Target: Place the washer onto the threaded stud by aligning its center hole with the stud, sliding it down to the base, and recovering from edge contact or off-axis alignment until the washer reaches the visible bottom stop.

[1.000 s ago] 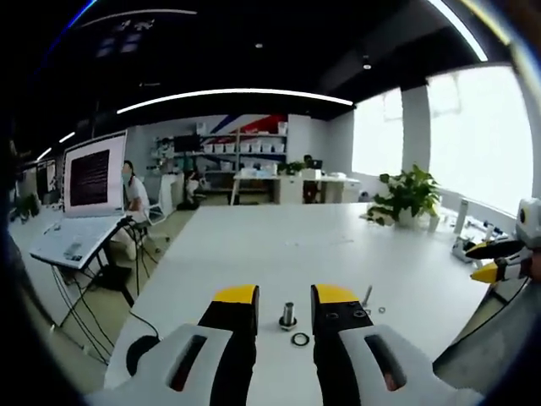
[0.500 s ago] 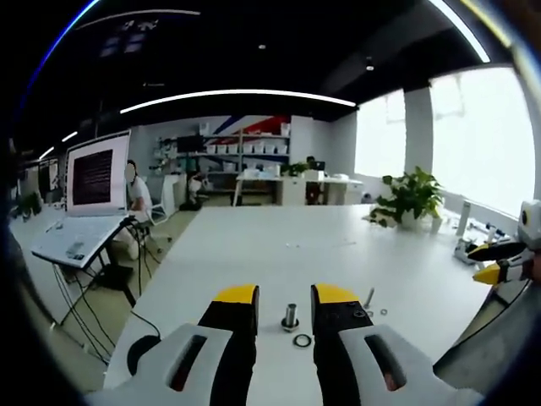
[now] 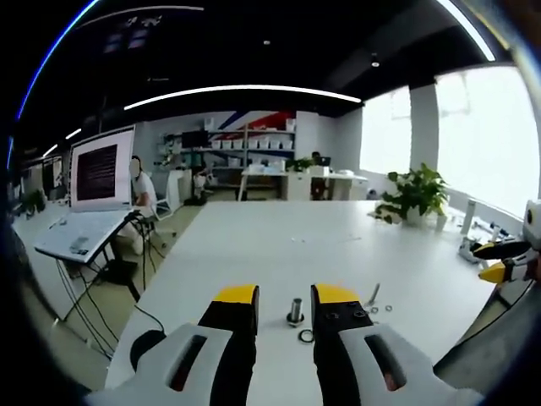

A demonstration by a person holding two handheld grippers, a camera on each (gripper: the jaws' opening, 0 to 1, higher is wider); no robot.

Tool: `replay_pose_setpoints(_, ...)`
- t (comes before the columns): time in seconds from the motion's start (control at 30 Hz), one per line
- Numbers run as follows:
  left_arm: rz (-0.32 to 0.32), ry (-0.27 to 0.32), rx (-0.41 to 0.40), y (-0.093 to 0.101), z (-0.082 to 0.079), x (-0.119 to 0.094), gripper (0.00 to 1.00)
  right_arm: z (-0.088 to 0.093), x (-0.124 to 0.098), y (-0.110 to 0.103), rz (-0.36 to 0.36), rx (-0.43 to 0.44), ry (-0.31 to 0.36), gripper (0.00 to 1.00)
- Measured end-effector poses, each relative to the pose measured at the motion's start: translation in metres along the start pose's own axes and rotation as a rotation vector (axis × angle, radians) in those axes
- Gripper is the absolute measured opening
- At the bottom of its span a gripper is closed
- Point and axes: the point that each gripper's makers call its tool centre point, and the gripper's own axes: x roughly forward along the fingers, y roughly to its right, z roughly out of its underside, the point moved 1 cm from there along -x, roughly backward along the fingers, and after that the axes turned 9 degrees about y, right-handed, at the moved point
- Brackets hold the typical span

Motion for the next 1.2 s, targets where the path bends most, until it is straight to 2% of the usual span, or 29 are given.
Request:
replay_pose_setpoints(0.2, 0.005, -0.02, 0.035, 0.003, 0.003, 0.003, 0.23, -0.002, -0.001, 0.005, 0.019, 0.013, 0.014, 0.43)
replay_pose_setpoints(0.33, 0.038, -0.059, 0.08, 0.011, 0.01, 0.005, 0.23, -0.003, 0.0, 0.004, 0.016, 0.017, 0.015, 0.43)
replay_pose_setpoints(0.47, 0.066, -0.074, 0.092, 0.017, 0.013, 0.007, 0.23, -0.004, 0.0, 0.003, 0.01, 0.018, 0.02, 0.43)
replay_pose_setpoints(0.63, 0.067, -0.094, 0.077, 0.016, 0.018, 0.01, 0.24, -0.004, -0.001, 0.005, 0.018, 0.031, 0.023, 0.43)
replay_pose_setpoints(0.83, 0.103, -0.159, 0.09, 0.023, 0.035, 0.018, 0.24, -0.005, -0.001, 0.007, 0.026, 0.024, 0.023, 0.43)
replay_pose_setpoints(1.03, 0.117, -0.24, 0.06, 0.021, 0.063, 0.032, 0.25, -0.004, -0.002, 0.008, 0.031, 0.027, 0.024, 0.43)
replay_pose_setpoints(1.2, 0.139, -0.282, 0.072, 0.024, 0.074, 0.044, 0.25, -0.004, -0.002, 0.01, 0.036, 0.027, 0.021, 0.43)
